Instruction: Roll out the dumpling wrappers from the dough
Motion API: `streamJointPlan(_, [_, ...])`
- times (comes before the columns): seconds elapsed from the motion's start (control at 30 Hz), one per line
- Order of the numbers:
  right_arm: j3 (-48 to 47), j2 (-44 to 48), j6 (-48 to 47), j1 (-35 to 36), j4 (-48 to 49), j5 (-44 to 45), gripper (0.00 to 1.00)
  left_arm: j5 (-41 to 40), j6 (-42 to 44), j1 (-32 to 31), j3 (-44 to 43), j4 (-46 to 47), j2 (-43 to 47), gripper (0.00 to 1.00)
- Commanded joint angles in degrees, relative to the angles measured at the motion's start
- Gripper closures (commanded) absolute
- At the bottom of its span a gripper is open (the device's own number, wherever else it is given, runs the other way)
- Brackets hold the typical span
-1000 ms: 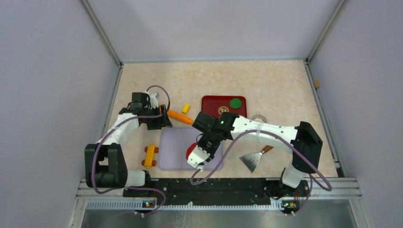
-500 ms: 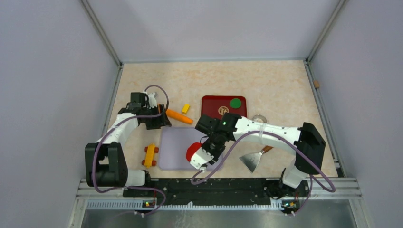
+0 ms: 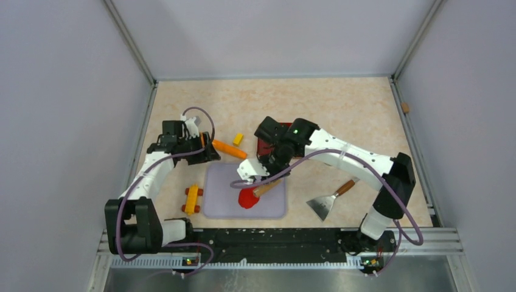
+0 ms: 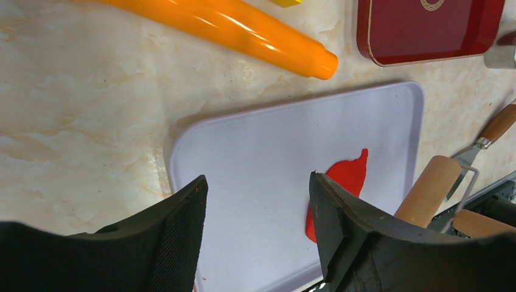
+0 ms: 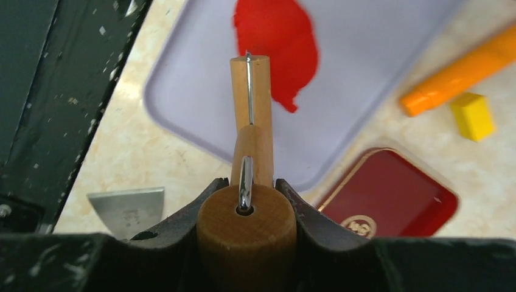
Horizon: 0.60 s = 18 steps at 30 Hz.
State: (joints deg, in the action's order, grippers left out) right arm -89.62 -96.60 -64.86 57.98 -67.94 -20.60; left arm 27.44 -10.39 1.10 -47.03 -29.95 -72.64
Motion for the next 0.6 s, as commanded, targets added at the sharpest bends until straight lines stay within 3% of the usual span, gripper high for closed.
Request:
streamJointPlan(0.0, [-4.51,3.9,6.47,0.23,5.07,-1.17,1.0,1.23,-1.96,0.3,2.68,2.96,2.65,0.35])
streamJointPlan(0.2, [0.58,3.45,1.18,2.23,16.3,2.16,1.0,0.01,-3.1,0.3,5.28,3.0,4.11,0.36])
streamJointPlan(0.4, [1.26,0.55,-5.21,3.24,15.69,0.46,1.0,-0.78,-2.62,0.77,6.67,4.82,4.58,0.35])
streamJointPlan(0.57, [7.86,0.35,-9.51,3.85,17.49,0.11,1.0,-0.88,-3.32,1.22,7.67,5.69,4.78,0.35])
